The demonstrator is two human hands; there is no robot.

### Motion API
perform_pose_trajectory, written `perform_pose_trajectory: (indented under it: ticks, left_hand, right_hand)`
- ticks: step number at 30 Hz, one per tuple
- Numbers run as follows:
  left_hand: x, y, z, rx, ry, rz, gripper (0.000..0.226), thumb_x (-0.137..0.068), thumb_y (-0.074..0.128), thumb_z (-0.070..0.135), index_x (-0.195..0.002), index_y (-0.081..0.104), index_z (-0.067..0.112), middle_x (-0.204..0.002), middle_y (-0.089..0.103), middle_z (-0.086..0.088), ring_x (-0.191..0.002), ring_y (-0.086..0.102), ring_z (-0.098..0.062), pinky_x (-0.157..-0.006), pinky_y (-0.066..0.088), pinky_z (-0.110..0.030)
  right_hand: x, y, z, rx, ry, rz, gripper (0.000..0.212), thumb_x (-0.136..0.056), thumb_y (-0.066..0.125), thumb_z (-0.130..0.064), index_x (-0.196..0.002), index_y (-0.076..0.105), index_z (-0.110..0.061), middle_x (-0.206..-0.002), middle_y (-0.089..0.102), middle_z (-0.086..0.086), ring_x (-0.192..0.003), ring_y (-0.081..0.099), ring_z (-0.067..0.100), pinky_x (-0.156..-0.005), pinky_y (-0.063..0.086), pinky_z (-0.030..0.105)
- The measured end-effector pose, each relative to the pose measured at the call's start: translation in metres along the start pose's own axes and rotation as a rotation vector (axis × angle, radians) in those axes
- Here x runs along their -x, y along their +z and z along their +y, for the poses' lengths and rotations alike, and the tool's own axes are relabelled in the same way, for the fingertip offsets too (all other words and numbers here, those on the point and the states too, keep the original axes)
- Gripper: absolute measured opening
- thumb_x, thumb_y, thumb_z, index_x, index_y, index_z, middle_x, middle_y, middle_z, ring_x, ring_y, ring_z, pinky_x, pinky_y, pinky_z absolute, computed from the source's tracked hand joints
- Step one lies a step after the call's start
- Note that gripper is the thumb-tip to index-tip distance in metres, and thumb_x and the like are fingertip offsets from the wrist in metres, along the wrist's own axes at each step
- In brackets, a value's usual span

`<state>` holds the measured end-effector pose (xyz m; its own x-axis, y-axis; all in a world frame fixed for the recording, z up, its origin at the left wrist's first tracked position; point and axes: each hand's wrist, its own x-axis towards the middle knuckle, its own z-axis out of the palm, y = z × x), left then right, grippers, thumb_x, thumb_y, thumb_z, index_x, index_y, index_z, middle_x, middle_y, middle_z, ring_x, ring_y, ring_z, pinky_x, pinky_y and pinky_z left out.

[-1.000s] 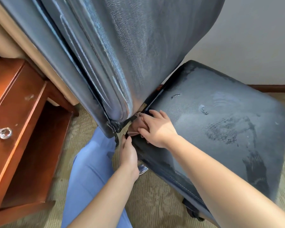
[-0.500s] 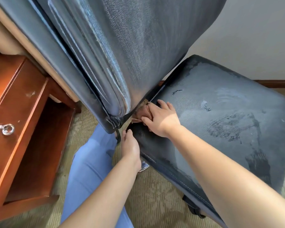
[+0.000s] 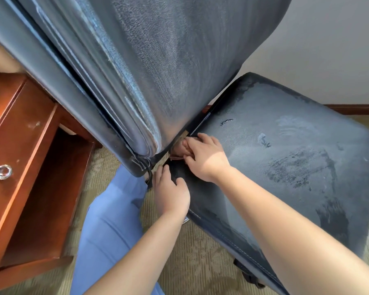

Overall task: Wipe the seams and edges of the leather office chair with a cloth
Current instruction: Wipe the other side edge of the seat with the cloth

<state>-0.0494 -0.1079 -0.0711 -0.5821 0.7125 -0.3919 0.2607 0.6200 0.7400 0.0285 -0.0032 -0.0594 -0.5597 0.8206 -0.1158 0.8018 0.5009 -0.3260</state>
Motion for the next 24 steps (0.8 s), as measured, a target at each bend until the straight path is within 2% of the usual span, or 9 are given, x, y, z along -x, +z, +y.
perform_pose_trajectory:
  ticks: [5,7,10,14,17,21,24]
  left_hand:
    - [-0.008,0.003,0.01,-0.116,0.028,0.01,0.059,-0.094,0.044,0.012,-0.15,0.028,0.01,-0.159,0.022,-0.003,-0.148,0.011,-0.014,-0.119,0.011,-0.03]
    - [-0.01,0.003,0.01,-0.132,0.039,0.015,0.063,-0.092,0.047,0.011,-0.151,0.026,0.011,-0.159,0.023,-0.005,-0.147,0.014,-0.016,-0.119,0.013,-0.032]
    - [-0.01,0.003,0.009,-0.129,0.066,0.03,0.069,-0.088,0.05,0.009,-0.152,0.023,0.013,-0.157,0.028,-0.006,-0.145,0.019,-0.018,-0.118,0.018,-0.035]
    - [-0.011,0.006,0.012,-0.277,0.093,0.004,0.066,-0.091,0.047,0.011,-0.152,0.021,0.011,-0.16,0.021,-0.004,-0.148,0.011,-0.017,-0.12,0.009,-0.034]
    - [-0.013,0.008,0.018,-0.377,0.108,-0.005,0.066,-0.092,0.043,0.011,-0.153,0.017,0.011,-0.161,0.015,-0.003,-0.148,0.007,-0.016,-0.12,0.002,-0.034]
    - [-0.015,0.007,0.019,-0.468,0.131,-0.043,0.065,-0.095,0.036,0.012,-0.154,0.009,0.012,-0.163,0.006,0.0,-0.149,0.003,-0.015,-0.12,-0.005,-0.031]
    - [-0.015,0.007,0.018,-0.528,0.144,-0.057,0.064,-0.095,0.035,0.013,-0.154,0.009,0.013,-0.163,0.004,0.0,-0.149,0.001,-0.015,-0.118,-0.007,-0.032]
  right_hand:
    - [0.004,0.005,0.005,0.034,-0.132,0.006,0.023,-0.085,0.048,-0.028,-0.107,0.051,-0.022,-0.119,0.058,-0.004,-0.135,0.028,0.019,-0.111,0.013,0.033]
    - [-0.007,0.001,0.013,0.038,-0.081,0.012,0.022,-0.087,0.047,-0.031,-0.108,0.049,-0.024,-0.122,0.056,-0.001,-0.137,0.026,0.018,-0.112,0.012,0.034]
    - [-0.021,-0.006,0.015,0.028,0.038,0.0,0.032,-0.089,0.045,-0.033,-0.119,0.048,-0.023,-0.13,0.054,0.005,-0.138,0.025,0.019,-0.114,0.011,0.036]
    - [-0.01,-0.001,0.007,-0.013,-0.016,0.02,0.022,-0.086,0.048,-0.027,-0.106,0.049,-0.02,-0.122,0.057,0.003,-0.135,0.028,0.02,-0.113,0.013,0.035]
    - [-0.003,-0.001,0.014,0.049,-0.092,-0.005,0.024,-0.089,0.045,-0.031,-0.11,0.048,-0.02,-0.123,0.056,-0.003,-0.138,0.024,0.017,-0.114,0.001,0.036]
    - [-0.02,-0.015,0.024,0.079,0.038,-0.024,0.031,-0.094,0.038,-0.038,-0.121,0.045,-0.023,-0.134,0.052,-0.004,-0.142,0.017,0.02,-0.116,-0.004,0.042]
    - [-0.018,-0.011,0.017,0.054,0.054,-0.007,0.031,-0.091,0.042,-0.036,-0.119,0.045,-0.023,-0.134,0.051,-0.004,-0.141,0.019,0.02,-0.115,-0.003,0.042]
